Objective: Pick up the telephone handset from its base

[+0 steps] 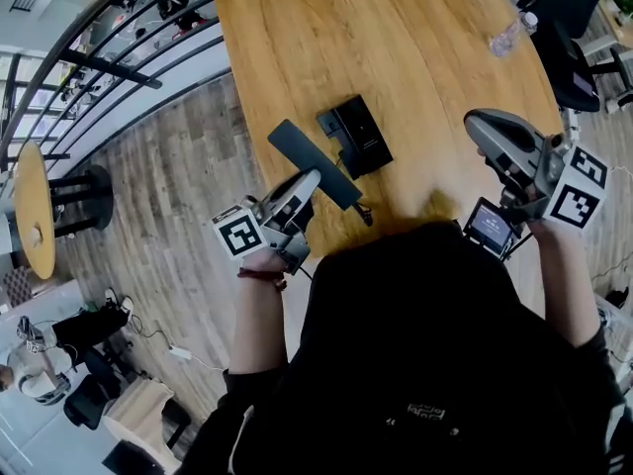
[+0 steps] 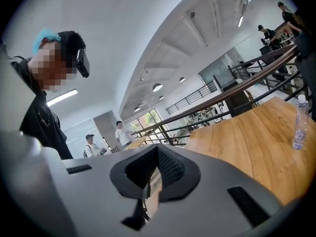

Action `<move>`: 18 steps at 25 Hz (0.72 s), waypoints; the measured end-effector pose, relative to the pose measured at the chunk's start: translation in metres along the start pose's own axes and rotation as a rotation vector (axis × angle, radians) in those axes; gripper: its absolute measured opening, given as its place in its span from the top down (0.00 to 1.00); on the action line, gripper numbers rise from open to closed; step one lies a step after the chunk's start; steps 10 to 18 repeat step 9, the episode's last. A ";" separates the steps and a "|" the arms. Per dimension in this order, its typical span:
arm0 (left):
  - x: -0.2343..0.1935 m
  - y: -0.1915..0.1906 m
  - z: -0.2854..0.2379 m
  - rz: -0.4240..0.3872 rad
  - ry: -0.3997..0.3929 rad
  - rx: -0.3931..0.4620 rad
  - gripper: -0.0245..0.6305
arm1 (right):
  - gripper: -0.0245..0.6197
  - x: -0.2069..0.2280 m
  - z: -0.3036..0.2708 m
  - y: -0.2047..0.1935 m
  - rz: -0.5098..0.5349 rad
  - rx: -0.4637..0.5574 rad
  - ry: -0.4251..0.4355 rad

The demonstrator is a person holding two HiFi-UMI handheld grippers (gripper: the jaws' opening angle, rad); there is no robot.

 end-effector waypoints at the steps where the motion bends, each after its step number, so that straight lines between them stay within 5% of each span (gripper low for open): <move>1: 0.008 0.004 0.001 -0.016 -0.021 0.003 0.85 | 0.94 -0.003 -0.004 0.001 0.006 -0.002 0.010; 9: 0.050 0.013 0.013 -0.080 -0.126 0.028 0.85 | 0.94 -0.021 -0.021 -0.001 0.046 -0.029 0.036; 18: 0.050 0.013 0.013 -0.080 -0.126 0.028 0.85 | 0.94 -0.021 -0.021 -0.001 0.046 -0.029 0.036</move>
Point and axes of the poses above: the fingertips, and each gripper's own axes: z backward along the fingers, x to its right, y out of its top, the point moved 10 cm from there along z, backward along the fingers, and after that the axes turned 3 degrees about -y, right-handed, at the moved point
